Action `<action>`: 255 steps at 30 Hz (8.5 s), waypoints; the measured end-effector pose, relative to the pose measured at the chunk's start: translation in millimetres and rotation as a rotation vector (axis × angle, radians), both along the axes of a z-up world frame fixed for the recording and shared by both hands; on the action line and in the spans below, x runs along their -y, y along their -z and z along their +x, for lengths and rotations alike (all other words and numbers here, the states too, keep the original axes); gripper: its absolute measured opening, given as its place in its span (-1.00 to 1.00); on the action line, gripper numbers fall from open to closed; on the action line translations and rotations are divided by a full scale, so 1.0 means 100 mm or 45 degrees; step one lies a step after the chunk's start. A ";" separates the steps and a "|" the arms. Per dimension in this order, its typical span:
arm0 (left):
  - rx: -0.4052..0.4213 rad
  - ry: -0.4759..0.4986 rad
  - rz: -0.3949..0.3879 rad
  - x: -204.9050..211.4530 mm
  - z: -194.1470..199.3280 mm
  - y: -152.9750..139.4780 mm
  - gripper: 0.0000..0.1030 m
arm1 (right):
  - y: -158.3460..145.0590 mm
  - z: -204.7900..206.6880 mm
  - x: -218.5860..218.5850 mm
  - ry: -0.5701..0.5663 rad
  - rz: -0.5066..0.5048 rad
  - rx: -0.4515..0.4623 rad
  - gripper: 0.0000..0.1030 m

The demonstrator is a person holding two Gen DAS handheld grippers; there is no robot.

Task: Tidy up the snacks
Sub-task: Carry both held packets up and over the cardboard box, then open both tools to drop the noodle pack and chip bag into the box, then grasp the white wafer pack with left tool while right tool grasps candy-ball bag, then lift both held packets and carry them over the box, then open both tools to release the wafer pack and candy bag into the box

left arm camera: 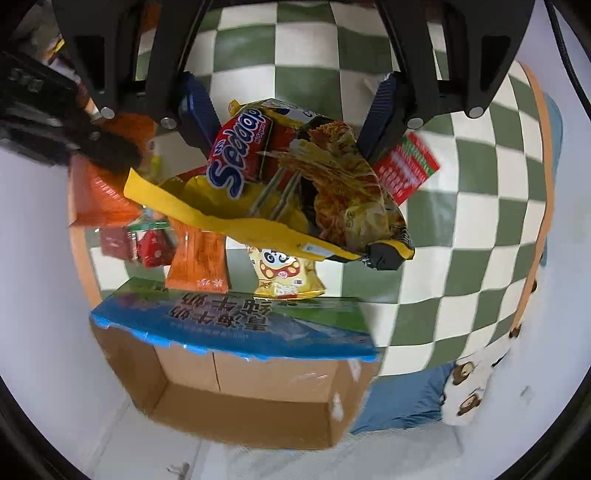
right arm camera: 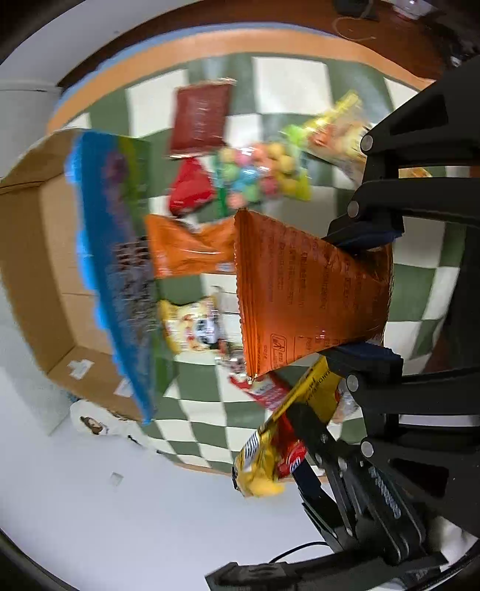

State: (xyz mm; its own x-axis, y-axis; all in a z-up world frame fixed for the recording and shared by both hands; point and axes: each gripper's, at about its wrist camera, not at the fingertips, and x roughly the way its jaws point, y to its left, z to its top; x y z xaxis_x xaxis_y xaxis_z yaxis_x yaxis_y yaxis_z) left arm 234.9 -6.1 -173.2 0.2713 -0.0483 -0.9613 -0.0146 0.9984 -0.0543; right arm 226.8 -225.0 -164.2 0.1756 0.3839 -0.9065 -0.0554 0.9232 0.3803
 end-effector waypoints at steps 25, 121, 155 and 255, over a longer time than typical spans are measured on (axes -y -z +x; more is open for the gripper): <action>-0.060 0.011 0.061 0.08 -0.05 0.55 0.29 | 0.97 0.52 -0.08 0.046 -0.123 -0.149 -0.16; 0.035 -0.080 0.045 -0.41 0.43 -0.35 0.79 | -0.08 0.89 0.50 0.235 -0.185 0.076 0.92; -0.316 -0.006 0.034 0.26 -0.43 1.31 0.00 | 1.52 0.13 0.07 0.029 -0.259 -0.313 0.15; -0.097 -0.030 -0.107 -0.25 2.71 -0.10 0.80 | 0.27 3.43 0.21 0.116 -0.391 0.034 0.87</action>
